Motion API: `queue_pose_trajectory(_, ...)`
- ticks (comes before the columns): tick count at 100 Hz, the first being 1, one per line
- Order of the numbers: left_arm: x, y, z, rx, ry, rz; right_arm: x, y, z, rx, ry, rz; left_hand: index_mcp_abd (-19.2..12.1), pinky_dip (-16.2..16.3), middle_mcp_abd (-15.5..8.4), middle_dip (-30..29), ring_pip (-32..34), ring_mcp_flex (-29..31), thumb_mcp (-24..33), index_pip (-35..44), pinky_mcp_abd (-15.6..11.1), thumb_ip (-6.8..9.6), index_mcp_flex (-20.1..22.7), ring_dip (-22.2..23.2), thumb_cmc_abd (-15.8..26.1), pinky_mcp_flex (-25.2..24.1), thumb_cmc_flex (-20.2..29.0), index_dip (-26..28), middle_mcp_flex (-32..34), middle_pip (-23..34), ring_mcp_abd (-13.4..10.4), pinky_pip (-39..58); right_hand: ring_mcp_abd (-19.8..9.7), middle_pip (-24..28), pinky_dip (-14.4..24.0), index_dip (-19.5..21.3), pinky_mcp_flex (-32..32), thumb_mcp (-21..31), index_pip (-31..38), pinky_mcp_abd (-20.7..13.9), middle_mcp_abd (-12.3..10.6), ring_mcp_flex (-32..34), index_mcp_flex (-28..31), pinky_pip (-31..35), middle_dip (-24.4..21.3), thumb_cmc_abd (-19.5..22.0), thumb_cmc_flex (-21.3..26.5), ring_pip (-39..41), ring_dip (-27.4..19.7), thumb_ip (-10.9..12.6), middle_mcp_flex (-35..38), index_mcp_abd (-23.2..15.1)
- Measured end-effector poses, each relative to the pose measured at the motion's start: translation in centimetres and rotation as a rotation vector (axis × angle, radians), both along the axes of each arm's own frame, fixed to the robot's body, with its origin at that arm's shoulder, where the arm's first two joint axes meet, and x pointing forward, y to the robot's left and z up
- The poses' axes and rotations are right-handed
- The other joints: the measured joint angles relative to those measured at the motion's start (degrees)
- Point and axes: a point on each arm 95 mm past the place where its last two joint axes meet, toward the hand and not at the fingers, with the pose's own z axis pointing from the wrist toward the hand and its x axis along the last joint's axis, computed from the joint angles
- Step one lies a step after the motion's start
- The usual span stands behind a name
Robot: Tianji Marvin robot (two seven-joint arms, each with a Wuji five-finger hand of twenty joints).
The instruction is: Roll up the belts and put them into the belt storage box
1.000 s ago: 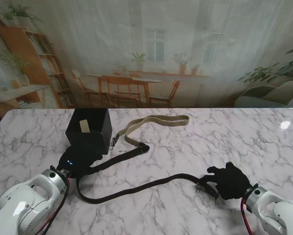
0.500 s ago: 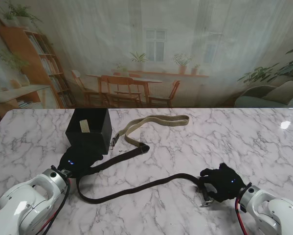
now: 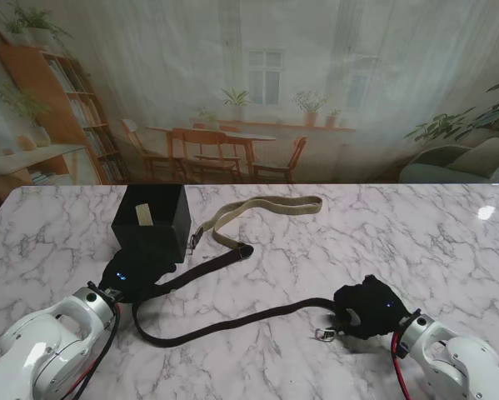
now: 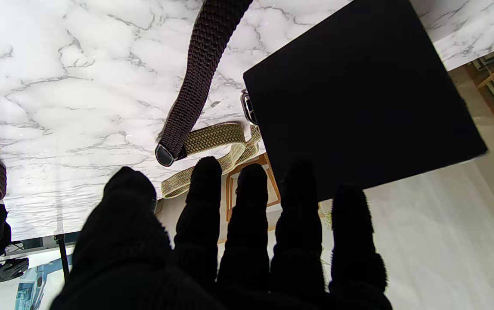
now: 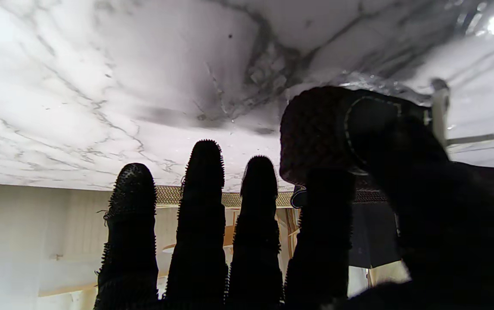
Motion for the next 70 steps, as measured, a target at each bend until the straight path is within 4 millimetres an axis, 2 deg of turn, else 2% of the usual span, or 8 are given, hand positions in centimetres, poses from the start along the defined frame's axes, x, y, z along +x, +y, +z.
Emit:
queue_pose_trajectory(9, 0.0, 0.0, 0.0, 0.0, 0.0, 0.0, 0.1, 0.2, -0.3, 0.019, 0.004, -0.001, 0.0, 0.0, 0.0, 0.0, 0.0, 0.0, 0.0, 0.0, 0.0, 0.0, 0.0, 0.0, 0.0, 0.0, 0.0, -0.1, 0.0, 0.0, 0.0, 0.0, 0.0, 0.3, 0.0, 0.4, 1.3, 0.7, 1.1, 0.0, 0.4, 2.9, 0.0, 0.1, -0.2, 0.0, 0.0, 0.0, 0.0, 0.0, 7.7, 0.6)
queue_pose_trajectory(22, 0.0, 0.0, 0.0, 0.0, 0.001, 0.0, 0.2, 0.5, -0.6, 0.065, 0.009, -0.013, 0.0, 0.0, 0.0, 0.0, 0.0, 0.0, 0.0, 0.0, 0.0, 0.0, 0.0, 0.0, 0.0, 0.0, 0.0, -0.1, 0.0, 0.0, 0.0, 0.0, -1.6, 1.0, 0.0, 5.3, 3.2, 0.8, 2.2, 0.0, 1.4, 7.9, 0.0, 1.4, 2.9, 0.0, 0.0, -0.1, 0.2, 0.0, 16.8, 0.6)
queue_pose_trajectory(38, 0.0, 0.0, 0.0, -0.003, -0.004, -0.001, 0.2, 0.8, -0.6, 0.073, 0.006, -0.013, 0.1, 0.0, 0.0, 0.0, 0.0, 0.0, 0.0, 0.0, 0.0, 0.0, 0.0, 0.0, 0.1, 0.0, 0.0, -0.2, 0.0, 0.0, 0.0, 0.0, -2.3, 6.7, 0.0, 7.3, 6.1, 1.5, 3.1, -0.1, 2.8, 13.5, -1.7, 4.7, 8.7, 0.0, 0.1, 3.7, 3.0, 0.0, 23.7, 1.2)
queue_pose_trajectory(49, 0.0, 0.0, 0.0, -0.01, -0.011, -0.004, 0.2, 1.0, -0.7, 0.09, -0.009, -0.016, 0.3, 0.0, 0.0, 0.0, 0.0, 0.0, 0.0, -0.1, 0.0, 0.0, 0.0, 0.0, 0.1, 0.0, 0.0, -0.2, 0.0, 0.0, 0.0, 0.0, -2.3, 11.2, 0.0, 7.4, 8.3, 2.7, 3.8, -0.8, 2.8, 17.0, -4.2, 7.1, 11.9, 0.0, 1.7, 6.8, 4.9, 0.0, 27.2, 4.6)
queue_pose_trajectory(56, 0.0, 0.0, 0.0, -0.012, -0.014, -0.005, 0.2, 1.0, -0.8, 0.099, -0.021, -0.019, 0.4, 0.0, 0.0, 0.0, 0.0, 0.0, 0.0, -0.1, 0.0, 0.0, 0.0, 0.0, 0.1, 0.0, 0.0, -0.2, 0.0, 0.0, 0.0, 0.0, -2.4, 13.6, 0.0, 5.0, 9.9, 3.4, 3.7, -1.6, 2.8, 19.3, -5.5, 8.2, 12.7, 0.0, 3.0, 9.9, 6.1, -0.2, 29.4, 7.4)
queue_pose_trajectory(61, 0.0, 0.0, -0.1, -0.013, -0.015, -0.005, 0.3, 1.0, -0.8, 0.108, -0.036, -0.018, 0.4, 0.0, 0.0, 0.0, 0.0, 0.0, 0.0, -0.1, 0.0, 0.0, 0.0, 0.0, 0.1, 0.0, 0.0, -0.2, 0.0, 0.0, 0.0, 0.0, -2.4, 14.6, 0.0, 1.5, 10.8, 3.7, 2.6, -1.8, 2.8, 20.7, -8.3, 8.8, 13.0, 0.0, 3.9, 10.7, 6.5, -0.2, 30.6, 8.8)
queue_pose_trajectory(68, 0.0, 0.1, -0.1, -0.014, -0.015, -0.005, 0.3, 1.0, -0.9, 0.113, -0.049, -0.016, 0.4, 0.0, 0.0, 0.0, 0.0, 0.0, 0.0, -0.1, 0.0, 0.0, 0.0, 0.0, 0.1, 0.0, 0.0, -0.3, 0.0, 0.0, 0.0, 0.0, -2.4, 15.7, 0.0, -2.2, 11.4, 5.2, -4.2, -2.3, 2.7, 21.9, -10.5, 9.5, 13.0, 0.0, 4.1, 11.0, 7.2, 0.0, 31.4, 11.2)
queue_pose_trajectory(70, 0.0, 0.1, -0.1, -0.014, -0.015, -0.005, 0.4, 1.0, -0.9, 0.113, -0.05, -0.016, 0.4, 0.0, 0.0, 0.0, 0.0, 0.0, 0.0, -0.1, 0.0, 0.0, 0.0, 0.0, 0.1, 0.0, 0.0, -0.4, 0.0, 0.0, 0.0, 0.0, -2.4, 16.0, 0.0, -2.2, 11.7, 6.1, -7.9, -2.3, 2.7, 22.0, -11.7, 9.6, 13.0, 0.2, 4.1, 11.2, 7.3, 1.6, 31.5, 12.0)
